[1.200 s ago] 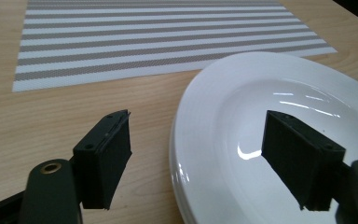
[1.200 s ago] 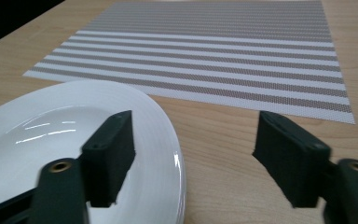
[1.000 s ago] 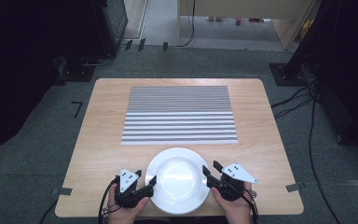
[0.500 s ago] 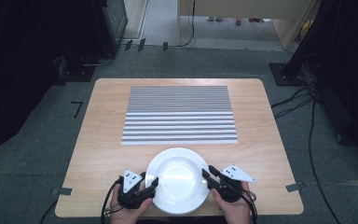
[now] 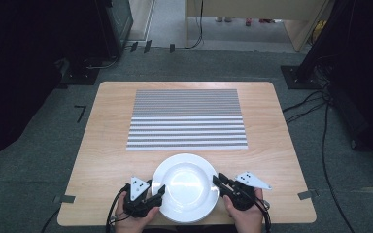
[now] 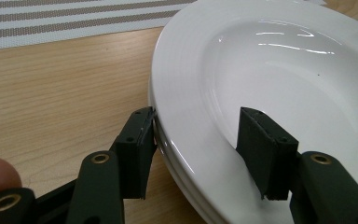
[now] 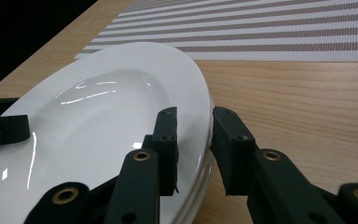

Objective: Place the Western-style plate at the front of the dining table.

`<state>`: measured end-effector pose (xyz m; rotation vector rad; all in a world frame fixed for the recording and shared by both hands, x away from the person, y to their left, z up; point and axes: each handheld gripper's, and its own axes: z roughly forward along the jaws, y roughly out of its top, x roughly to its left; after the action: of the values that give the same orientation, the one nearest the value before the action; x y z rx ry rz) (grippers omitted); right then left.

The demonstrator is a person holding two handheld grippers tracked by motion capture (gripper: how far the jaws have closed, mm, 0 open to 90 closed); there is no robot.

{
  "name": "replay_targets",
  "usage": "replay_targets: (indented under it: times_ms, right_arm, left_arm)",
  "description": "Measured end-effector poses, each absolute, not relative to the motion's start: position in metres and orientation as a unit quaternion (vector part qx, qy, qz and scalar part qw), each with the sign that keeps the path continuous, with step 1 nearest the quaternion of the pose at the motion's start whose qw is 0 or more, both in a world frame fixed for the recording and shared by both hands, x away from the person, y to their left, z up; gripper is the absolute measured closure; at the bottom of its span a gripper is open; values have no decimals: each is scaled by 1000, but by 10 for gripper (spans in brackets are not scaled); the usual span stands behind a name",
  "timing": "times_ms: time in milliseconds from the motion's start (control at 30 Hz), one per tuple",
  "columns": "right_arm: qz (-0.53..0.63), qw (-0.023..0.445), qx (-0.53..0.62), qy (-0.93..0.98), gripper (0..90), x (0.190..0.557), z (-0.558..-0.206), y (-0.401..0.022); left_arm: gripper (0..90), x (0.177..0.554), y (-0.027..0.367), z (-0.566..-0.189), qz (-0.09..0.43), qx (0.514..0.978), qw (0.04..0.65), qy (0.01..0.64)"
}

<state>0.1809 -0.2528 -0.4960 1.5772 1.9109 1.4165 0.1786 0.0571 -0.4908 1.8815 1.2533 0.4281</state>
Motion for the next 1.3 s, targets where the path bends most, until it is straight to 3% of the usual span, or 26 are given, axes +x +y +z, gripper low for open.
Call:
replay_targets:
  times_ms: [433, 700, 1033, 1300]
  right_arm:
    - [513, 130, 570, 628, 768, 180, -500, -254]
    - [537, 76, 602, 586, 778, 183, -503, -256]
    - [545, 98, 591, 586, 776, 181, -501, -253]
    - [580, 85, 571, 574, 783, 180, -495, -254]
  left_arm:
    - [494, 179, 60, -490, 157, 737, 417, 507]
    - [494, 181, 62, -491, 146, 733, 418, 516]
    - [495, 181, 62, -491, 144, 732, 420, 516]
    - [493, 181, 62, -491, 143, 730, 421, 518]
